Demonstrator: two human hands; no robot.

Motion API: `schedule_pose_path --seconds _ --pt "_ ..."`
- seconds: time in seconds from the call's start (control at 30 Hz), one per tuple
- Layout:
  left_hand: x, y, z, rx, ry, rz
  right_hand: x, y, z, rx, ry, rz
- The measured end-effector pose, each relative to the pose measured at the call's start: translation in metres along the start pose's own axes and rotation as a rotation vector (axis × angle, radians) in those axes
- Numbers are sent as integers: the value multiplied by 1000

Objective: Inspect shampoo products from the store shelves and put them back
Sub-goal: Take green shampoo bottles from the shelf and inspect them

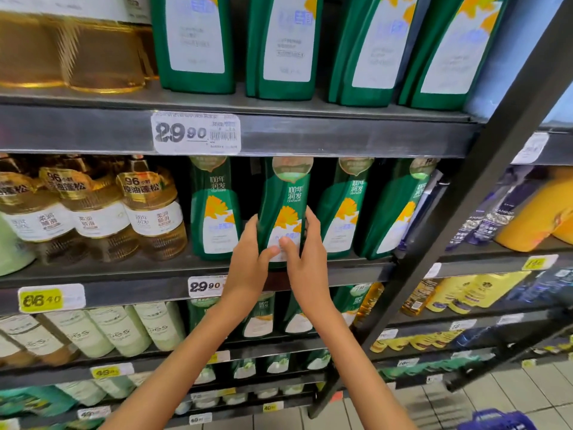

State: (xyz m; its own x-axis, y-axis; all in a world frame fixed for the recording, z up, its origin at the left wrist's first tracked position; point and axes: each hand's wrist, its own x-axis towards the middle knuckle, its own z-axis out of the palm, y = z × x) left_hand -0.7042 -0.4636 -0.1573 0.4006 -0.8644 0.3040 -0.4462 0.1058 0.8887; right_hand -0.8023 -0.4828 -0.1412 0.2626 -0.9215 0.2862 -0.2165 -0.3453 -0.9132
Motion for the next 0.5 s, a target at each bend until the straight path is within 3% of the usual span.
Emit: schedule_pose_path --seconds 0.27,0.5 --pt "-3 -13 6 -121 -55 -2 -10 10 -1 4 11 13" --pt "5 -16 7 -52 -114 -74 -26 18 -8 -11 -4 92"
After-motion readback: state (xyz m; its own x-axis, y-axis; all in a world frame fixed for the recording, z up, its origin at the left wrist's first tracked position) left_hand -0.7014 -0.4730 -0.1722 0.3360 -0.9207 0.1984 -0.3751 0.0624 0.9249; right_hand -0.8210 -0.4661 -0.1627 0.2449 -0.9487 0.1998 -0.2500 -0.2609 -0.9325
